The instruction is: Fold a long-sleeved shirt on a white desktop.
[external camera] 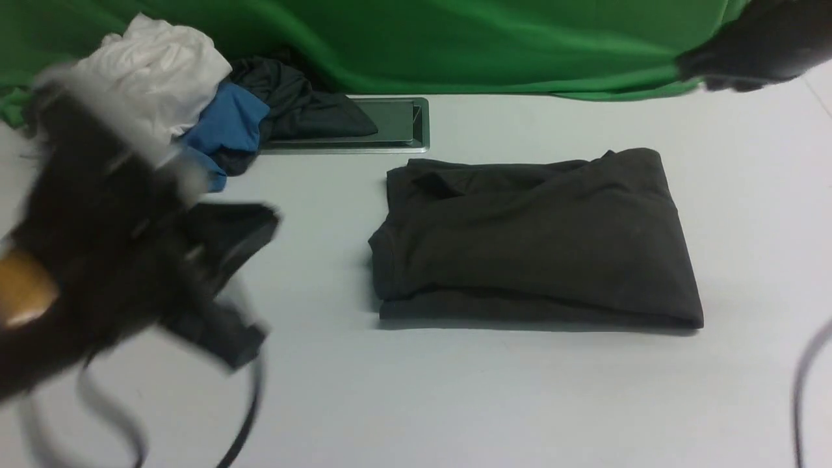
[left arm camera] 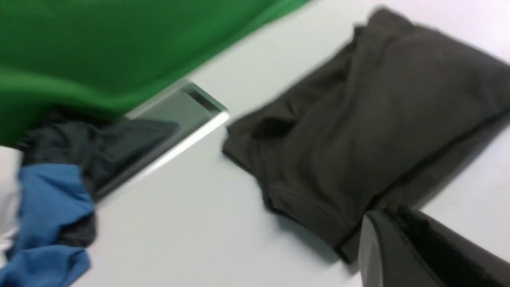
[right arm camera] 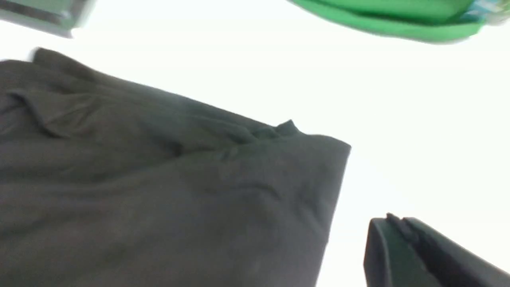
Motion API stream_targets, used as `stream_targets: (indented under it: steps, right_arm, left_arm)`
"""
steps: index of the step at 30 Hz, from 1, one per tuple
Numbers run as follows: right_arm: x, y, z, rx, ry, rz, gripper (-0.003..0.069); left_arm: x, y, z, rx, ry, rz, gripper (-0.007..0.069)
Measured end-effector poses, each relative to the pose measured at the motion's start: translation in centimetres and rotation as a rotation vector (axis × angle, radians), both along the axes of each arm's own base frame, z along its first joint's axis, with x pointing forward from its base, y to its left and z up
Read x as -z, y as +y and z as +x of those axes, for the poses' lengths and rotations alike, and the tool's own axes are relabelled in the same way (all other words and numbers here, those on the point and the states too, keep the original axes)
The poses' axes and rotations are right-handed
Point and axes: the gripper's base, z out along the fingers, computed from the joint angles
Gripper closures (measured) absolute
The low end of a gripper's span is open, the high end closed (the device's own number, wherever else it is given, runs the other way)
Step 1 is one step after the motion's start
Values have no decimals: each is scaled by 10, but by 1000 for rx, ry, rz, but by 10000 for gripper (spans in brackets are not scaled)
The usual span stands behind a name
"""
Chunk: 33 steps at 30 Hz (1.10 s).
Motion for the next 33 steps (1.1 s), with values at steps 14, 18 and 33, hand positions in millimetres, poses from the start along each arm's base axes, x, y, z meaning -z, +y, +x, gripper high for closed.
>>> stream_targets:
  steps: [14, 18, 33]
  right_arm:
    - [-9, -22, -165, 71, -121, 93, 604]
    - [3, -28, -217, 118, -190, 158, 601]
    - [22, -39, -295, 126, -563, 294, 543]
  left_arm:
    - [15, 31, -55, -50, -290, -147, 606]
    - [15, 31, -55, -50, -290, -147, 606]
    - [22, 31, -55, -48, -268, -136, 606]
